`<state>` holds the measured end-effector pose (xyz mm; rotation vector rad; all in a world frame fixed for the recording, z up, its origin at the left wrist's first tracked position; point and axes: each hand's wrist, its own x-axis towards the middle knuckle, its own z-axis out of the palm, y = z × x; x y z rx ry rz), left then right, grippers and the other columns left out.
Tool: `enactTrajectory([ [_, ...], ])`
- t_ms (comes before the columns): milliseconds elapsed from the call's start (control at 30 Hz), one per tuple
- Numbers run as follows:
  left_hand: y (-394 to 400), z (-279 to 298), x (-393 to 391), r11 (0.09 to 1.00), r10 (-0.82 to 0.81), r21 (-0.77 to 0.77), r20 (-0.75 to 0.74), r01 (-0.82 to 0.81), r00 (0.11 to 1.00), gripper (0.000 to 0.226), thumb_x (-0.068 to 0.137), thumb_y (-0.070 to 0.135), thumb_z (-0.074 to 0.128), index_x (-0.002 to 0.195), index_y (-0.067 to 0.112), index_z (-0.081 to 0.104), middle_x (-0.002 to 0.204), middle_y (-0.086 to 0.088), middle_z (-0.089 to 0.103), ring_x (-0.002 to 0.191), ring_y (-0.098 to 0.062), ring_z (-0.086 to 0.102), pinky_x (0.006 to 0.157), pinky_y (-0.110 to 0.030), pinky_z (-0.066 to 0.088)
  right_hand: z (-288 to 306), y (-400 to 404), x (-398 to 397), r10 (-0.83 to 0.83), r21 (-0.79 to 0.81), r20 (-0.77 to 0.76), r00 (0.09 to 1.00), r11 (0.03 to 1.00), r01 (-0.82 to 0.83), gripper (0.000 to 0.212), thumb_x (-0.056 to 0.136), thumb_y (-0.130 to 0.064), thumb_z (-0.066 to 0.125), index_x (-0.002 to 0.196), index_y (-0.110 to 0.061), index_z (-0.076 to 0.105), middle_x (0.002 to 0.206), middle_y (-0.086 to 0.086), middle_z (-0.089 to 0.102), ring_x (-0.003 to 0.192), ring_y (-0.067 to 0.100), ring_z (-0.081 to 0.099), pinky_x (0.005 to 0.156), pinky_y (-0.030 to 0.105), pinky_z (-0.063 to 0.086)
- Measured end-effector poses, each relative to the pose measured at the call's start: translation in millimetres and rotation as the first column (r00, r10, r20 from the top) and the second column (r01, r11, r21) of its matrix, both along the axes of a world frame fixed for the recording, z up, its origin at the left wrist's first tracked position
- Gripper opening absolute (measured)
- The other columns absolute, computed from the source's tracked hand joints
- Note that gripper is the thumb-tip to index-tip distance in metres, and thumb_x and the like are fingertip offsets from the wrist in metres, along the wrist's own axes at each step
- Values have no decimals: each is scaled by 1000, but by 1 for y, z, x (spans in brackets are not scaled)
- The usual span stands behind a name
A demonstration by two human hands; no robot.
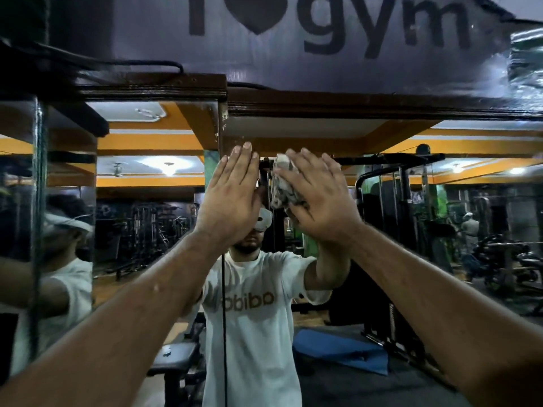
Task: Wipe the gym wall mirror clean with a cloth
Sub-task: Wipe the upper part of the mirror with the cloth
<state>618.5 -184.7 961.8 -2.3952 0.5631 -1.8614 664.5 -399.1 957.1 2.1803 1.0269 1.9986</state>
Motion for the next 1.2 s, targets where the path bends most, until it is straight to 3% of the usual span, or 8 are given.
enactTrajectory([
  [200,24,-5,-22,995,-23,-93,43,27,999,60,103,26,44,157,5,28,166,-14,20,154,-26,15,125,-35,6,16,27,1,0,507,-41,999,862,20,70,98,-48,44,162,-21,34,169,12,30,157,33,23,128,57,10],
  [367,43,-7,-16,991,70,-119,7,-68,998,64,105,38,34,158,4,24,167,-17,15,156,-27,10,127,-37,3,12,38,-4,-30,37,-25,999,999,31,77,94,-52,49,164,-25,29,172,11,23,159,31,18,129,51,2],
  [533,55,-3,-24,994,-16,-105,34,19,999,61,105,31,45,158,8,26,167,-11,18,155,-23,14,121,-27,0,35,67,-5,-3,500,-8,1000,866,7,70,94,-45,52,159,-21,40,167,14,33,156,35,25,127,58,13],
  [667,67,-2,-26,979,-23,-197,89,40,996,56,105,28,39,155,4,32,165,-14,24,154,-26,19,125,-33,7,38,96,-9,18,201,-1,1000,980,-17,70,97,-44,52,162,-24,34,171,10,26,159,30,19,129,55,5],
  [833,83,-3,-18,992,5,-124,33,0,999,62,105,34,33,158,4,25,167,-13,17,156,-25,10,127,-35,2,46,117,-15,-7,469,-55,998,883,32,67,101,-45,46,162,-24,32,172,9,24,160,31,15,129,55,4],
  [1000,100,-5,-32,980,-15,-195,122,39,992,56,101,21,46,152,0,37,161,-19,32,151,-31,25,126,-40,17,30,112,-19,29,146,2,1000,989,-29,68,96,-42,46,161,-24,37,170,9,30,158,30,22,130,53,4],
  [1133,113,-10,-35,965,84,-250,19,-77,996,65,105,31,40,160,5,17,168,-16,8,156,-28,4,125,-37,-1,24,128,-18,10,504,-34,999,864,8,68,98,-47,46,161,-23,36,170,11,28,158,33,21,127,52,3],
  [1200,121,-9,-35,975,95,-205,10,-91,995,66,105,33,39,160,5,15,169,-15,5,156,-26,1,123,-32,-6,18,149,-23,8,392,-39,999,920,8,71,98,-52,43,163,-26,31,172,11,23,159,32,17,127,52,1],
])
